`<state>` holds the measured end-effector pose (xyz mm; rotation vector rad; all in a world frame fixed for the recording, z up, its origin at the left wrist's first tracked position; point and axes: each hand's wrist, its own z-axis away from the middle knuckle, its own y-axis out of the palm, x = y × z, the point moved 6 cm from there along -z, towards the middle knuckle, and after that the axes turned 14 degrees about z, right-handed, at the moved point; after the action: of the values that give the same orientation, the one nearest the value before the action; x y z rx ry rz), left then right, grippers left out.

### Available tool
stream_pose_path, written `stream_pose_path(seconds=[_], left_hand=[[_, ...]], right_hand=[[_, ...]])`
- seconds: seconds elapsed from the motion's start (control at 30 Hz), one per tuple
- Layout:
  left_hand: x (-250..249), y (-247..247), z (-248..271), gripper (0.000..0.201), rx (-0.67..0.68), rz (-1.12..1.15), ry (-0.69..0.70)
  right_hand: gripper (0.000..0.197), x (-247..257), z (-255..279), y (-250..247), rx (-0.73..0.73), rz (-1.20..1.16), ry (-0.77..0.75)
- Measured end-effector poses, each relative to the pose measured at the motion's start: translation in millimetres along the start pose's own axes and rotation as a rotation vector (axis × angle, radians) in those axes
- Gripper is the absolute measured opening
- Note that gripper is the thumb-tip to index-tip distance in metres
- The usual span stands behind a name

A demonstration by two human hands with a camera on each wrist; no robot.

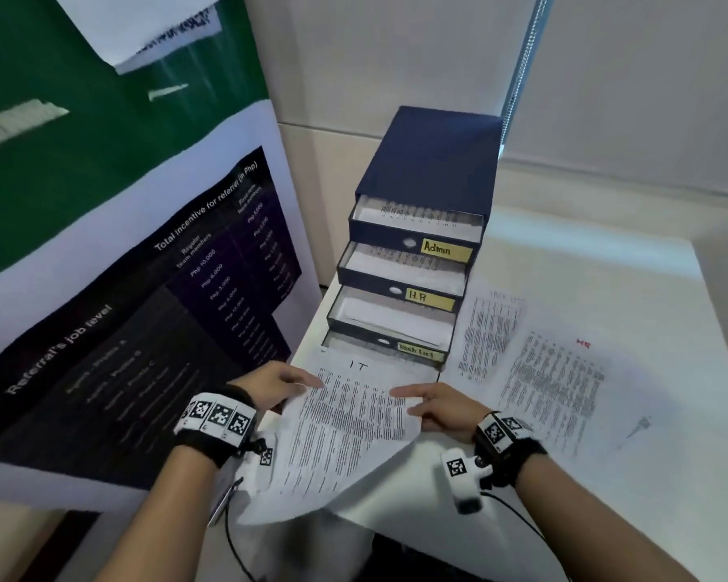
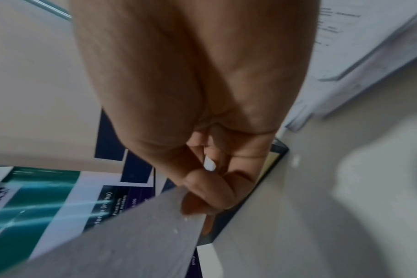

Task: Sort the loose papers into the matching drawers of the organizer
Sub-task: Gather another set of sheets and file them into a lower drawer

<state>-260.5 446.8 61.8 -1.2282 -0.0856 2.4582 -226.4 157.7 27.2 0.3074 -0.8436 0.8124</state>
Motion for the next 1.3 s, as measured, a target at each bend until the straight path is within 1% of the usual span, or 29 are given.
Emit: stream_pose_path(seconds=[0.07,0.1,0.23,0.3,0.33,0.37,0.4,0.43,0.5,0.53,0.57,0.6,0.67,0.7,0.73,0.8,0.83,0.87,0.93,0.97,1.1,1.17,1.2,1.23,1.3], left_hand=[[11.2,6.5,-4.5,0.024,0.021,0.019,-0.029],[15.2,9.6,-7.7,0.021,0.027,0.022,-0.039],[12.8,20.9,-17.4,0.028,0.014,0.101,-0.08],[11.6,23.0,-27.3,0.034,-0.012,0.058,-0.049],[8.7,21.6,-31.6,0.036,-0.057,0.051,-0.02],[6.6,18.7,-35.8,0.037,-0.126,0.069,0.0],[4.4,16.4,-40.8,0.038,-0.2,0.09,0.018],[2.5,14.5,-44.9,0.039,-0.276,0.112,0.044],[-3.7,13.9,-50.1,0.039,-0.39,0.152,0.099],[-6.7,15.9,-51.8,0.038,-0.422,0.164,0.116],[-7.6,17.8,-56.0,0.038,-0.435,0.168,0.121],[-8.1,20.4,-59.9,0.037,-0.426,0.172,0.118],[-11.1,26.8,-62.5,0.039,-0.367,0.164,0.096],[-10.8,29.6,-62.8,0.04,-0.321,0.146,0.081],[-8.7,31.4,-62.8,0.043,-0.266,0.125,0.066],[-2.0,32.4,-62.8,0.044,-0.168,0.092,0.035],[2.5,30.7,-63.3,0.041,-0.153,0.104,0.019],[6.8,28.3,-63.5,0.037,-0.162,0.147,0.003],[14.7,23.0,-64.6,0.029,-0.199,0.239,-0.036],[18.2,21.0,-65.8,0.028,-0.207,0.247,-0.063],[31.6,28.4,-75.0,0.035,-0.129,0.223,-0.179],[30.7,31.6,-79.1,0.035,-0.152,0.269,-0.198],[27.5,30.0,-81.9,0.033,-0.194,0.285,-0.174],[24.8,25.4,-85.7,0.031,-0.26,0.291,-0.132],[19.0,16.5,-92.5,0.028,-0.396,0.286,-0.032]], right_hand=[[0.041,-9.4,-3.6,-1.1,-0.043,-0.043,0.054],[0.041,-12.7,-5.2,-4.7,-0.091,-0.052,0.072],[0.036,-16.7,-8.2,-36.6,-0.405,-0.095,0.084],[0.027,-21.2,-7.0,-49.8,-0.506,-0.117,0.078],[0.024,-24.2,-5.9,-51.6,-0.517,-0.153,0.075],[0.025,-28.5,-5.3,-49.6,-0.478,-0.203,0.075],[0.031,-32.9,-4.7,-44.5,-0.385,-0.244,0.079],[0.038,-35.0,-1.7,-35.7,-0.261,-0.246,0.093],[0.043,-38.9,5.9,-17.0,-0.034,-0.157,0.111],[0.04,-38.3,7.9,-10.2,0.023,-0.114,0.101],[0.034,-38.6,5.5,-9.7,0.016,-0.081,0.097],[0.027,-37.2,2.0,-12.4,-0.034,-0.061,0.086],[0.019,-35.9,-5.7,-20.5,-0.156,-0.016,0.079],[0.017,-35.3,-8.9,-22.6,-0.174,-0.001,0.084],[0.018,-36.1,-13.1,-23.5,-0.165,0.007,0.086],[0.029,-40.8,-16.3,-21.8,-0.077,0.075,0.088],[0.035,-43.7,-16.6,-20.8,-0.043,0.111,0.1],[0.035,-43.0,-15.3,-21.4,-0.041,0.116,0.108],[0.022,-38.6,-14.9,-27.2,-0.117,0.07,0.096],[0.02,-35.4,-16.8,-30.3,-0.165,0.056,0.084],[0.02,-23.0,-34.4,-45.5,-0.377,0.12,0.025],[0.017,-19.4,-38.6,-52.1,-0.471,0.166,0.053],[0.015,-19.2,-38.9,-53.1,-0.476,0.138,0.06],[0.017,-20.6,-39.7,-49.9,-0.419,0.037,0.076],[0.029,-27.0,-40.4,-36.8,-0.227,-0.17,0.132]])
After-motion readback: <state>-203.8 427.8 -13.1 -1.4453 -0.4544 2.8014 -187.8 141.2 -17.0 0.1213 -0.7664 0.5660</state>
